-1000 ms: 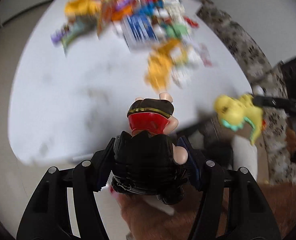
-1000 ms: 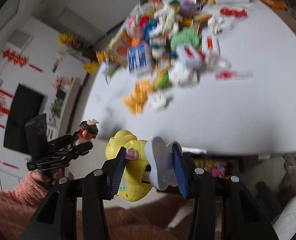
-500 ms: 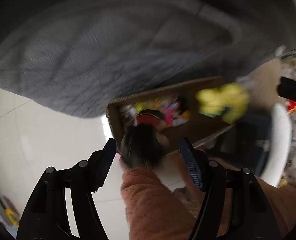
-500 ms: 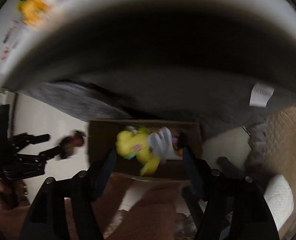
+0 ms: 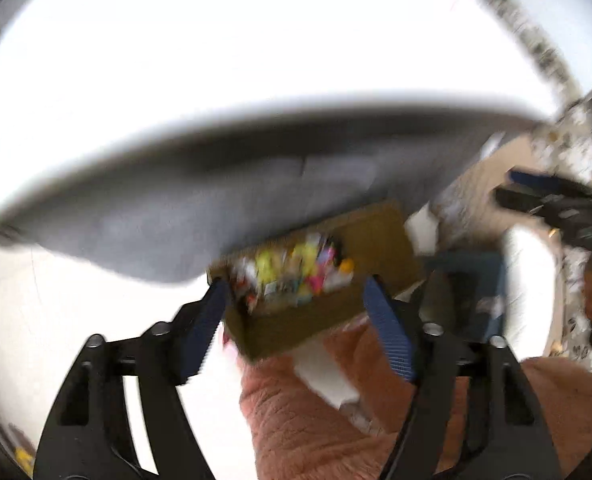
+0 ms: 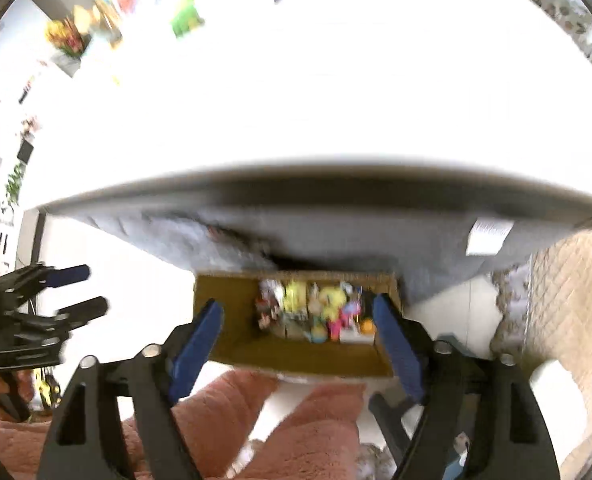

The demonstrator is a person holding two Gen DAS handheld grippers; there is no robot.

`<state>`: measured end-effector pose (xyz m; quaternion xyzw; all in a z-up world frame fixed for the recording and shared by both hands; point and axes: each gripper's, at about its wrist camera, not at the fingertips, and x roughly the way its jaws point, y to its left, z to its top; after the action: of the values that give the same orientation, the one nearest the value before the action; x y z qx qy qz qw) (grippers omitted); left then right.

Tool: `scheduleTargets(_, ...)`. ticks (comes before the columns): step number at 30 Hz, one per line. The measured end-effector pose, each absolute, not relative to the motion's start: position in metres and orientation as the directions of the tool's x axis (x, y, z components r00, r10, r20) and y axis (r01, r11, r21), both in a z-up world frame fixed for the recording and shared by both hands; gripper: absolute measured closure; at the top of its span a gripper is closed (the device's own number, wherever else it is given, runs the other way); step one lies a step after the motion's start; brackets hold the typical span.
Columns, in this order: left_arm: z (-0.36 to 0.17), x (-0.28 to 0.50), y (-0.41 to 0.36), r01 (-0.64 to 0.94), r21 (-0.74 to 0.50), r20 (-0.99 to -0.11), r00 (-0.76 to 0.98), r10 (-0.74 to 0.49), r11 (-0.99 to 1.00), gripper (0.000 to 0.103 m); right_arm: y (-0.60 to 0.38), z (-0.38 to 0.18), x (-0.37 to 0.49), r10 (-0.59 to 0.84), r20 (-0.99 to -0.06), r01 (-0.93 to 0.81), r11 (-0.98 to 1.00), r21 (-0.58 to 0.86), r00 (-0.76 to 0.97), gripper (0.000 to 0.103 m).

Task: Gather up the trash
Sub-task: 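Carry both items over the cardboard box and open both tools, then grasp the yellow plastic piece with the left tool while the right tool grasps white crumpled tissue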

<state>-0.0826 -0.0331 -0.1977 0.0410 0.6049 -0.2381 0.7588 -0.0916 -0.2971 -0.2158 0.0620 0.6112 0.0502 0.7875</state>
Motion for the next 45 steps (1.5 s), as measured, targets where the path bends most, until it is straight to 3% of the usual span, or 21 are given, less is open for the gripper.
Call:
scheduleTargets(2, -0.156, -0.074, -0.032, 0.429, -0.209, -0.902, 0.262, -0.342, 0.879, 0.023, -0.298, -0.192, -0.09, 0.159, -0.94, -0.01, 0.986, 0.164, 0.3, 0.023)
scheduleTargets(6, -0.123, -0.04, -0.042, 0.425, -0.165, -0.854, 0.39, -0.345, 0.89, 0.023, -0.301, -0.159, -0.088, 0.18, -0.912, 0.018, 0.98, 0.2, 0.369, 0.022)
scheduleTargets(14, -0.141, 0.041, -0.087, 0.449, -0.085, -0.873, 0.396, -0.283, 0.89, 0.023, -0.301, -0.12, -0.087, 0.149, -0.881, 0.048, 0.98, 0.191, 0.45, 0.022)
scheduleTargets(15, -0.146, 0.046, -0.09, 0.453, -0.076, -0.879, 0.39, -0.274, 0.888, 0.026, -0.302, -0.117, -0.088, 0.144, -0.879, 0.057, 0.98, 0.19, 0.455, 0.022)
scheduleTargets(17, -0.15, 0.051, -0.092, 0.463, -0.084, -0.884, 0.374, -0.281, 0.882, 0.057, -0.306, -0.118, -0.09, 0.142, -0.877, 0.069, 0.978, 0.195, 0.458, 0.022)
scheduleTargets(18, -0.153, 0.052, -0.091, 0.463, -0.089, -0.89, 0.36, -0.279, 0.882, 0.063, -0.308, -0.118, -0.091, 0.147, -0.878, 0.075, 0.977, 0.202, 0.456, 0.022)
scheduleTargets(24, -0.149, 0.039, -0.064, 0.44, -0.198, -0.877, 0.32, -0.358, 0.876, 0.064, -0.299, -0.125, -0.083, 0.169, -0.879, 0.067, 0.973, 0.222, 0.446, 0.022)
scheduleTargets(32, -0.12, -0.001, -0.01, 0.377, -0.268, -0.841, 0.358, -0.406, 0.887, 0.064, -0.222, -0.13, -0.02, 0.202, -0.867, -0.109, 0.979, 0.171, 0.455, 0.023)
scheduleTargets(40, -0.123, -0.032, 0.039, 0.287, -0.269, -0.853, 0.373, -0.366, 0.919, 0.064, -0.178, -0.166, 0.04, 0.149, -0.913, -0.168, 0.982, 0.09, 0.38, 0.047)
scheduleTargets(42, -0.124, -0.035, 0.046, 0.272, -0.279, -0.852, 0.372, -0.368, 0.921, 0.064, -0.176, -0.172, 0.043, 0.13, -0.921, -0.163, 0.984, 0.074, 0.367, 0.065)
scheduleTargets(45, -0.126, -0.04, 0.05, 0.268, -0.287, -0.851, 0.37, -0.374, 0.92, 0.064, -0.179, -0.171, 0.043, 0.158, -0.923, -0.17, 0.98, 0.104, 0.352, 0.081)
